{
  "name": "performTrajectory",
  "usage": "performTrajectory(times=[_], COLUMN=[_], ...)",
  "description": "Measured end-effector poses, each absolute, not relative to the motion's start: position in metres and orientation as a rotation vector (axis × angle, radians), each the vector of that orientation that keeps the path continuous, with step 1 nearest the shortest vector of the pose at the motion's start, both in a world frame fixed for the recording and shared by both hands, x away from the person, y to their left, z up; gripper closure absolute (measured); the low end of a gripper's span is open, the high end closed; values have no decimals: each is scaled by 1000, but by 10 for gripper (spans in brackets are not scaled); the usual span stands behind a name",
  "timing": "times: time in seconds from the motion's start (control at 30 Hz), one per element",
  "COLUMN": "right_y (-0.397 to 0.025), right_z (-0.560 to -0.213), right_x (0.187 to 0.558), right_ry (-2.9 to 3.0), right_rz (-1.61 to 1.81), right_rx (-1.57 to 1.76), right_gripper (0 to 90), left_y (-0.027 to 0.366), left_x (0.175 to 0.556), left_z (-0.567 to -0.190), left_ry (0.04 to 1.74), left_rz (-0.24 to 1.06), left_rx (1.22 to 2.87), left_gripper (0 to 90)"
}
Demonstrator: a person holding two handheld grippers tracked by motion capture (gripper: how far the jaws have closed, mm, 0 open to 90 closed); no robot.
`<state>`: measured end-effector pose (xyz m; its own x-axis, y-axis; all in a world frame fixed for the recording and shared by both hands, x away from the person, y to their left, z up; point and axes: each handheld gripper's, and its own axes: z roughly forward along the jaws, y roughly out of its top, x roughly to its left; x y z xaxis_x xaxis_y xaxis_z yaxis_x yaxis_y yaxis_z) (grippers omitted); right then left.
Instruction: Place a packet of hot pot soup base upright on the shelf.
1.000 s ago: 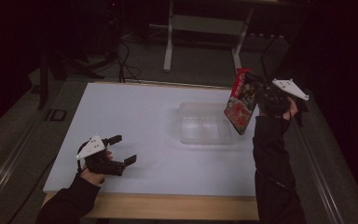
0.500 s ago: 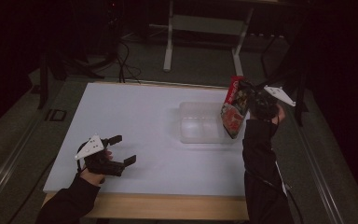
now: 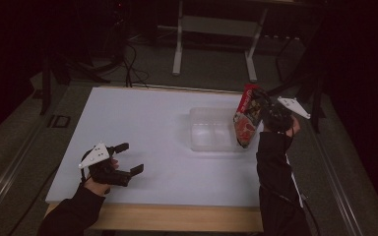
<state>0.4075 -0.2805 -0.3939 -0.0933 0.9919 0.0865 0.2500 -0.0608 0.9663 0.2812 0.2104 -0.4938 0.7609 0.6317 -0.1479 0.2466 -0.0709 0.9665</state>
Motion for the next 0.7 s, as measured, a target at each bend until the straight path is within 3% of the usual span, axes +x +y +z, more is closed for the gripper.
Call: performTrajectory(times=[0.7], right_y=[-295], right_z=[-430], right_x=[375], right_ry=[1447], right_rz=[1176], right_rx=[1403], right_gripper=[750], left_y=[211], left_x=[281], left_z=[-493], left_ry=[710], left_rz=[351], left_rx=[1648], left_gripper=[15])
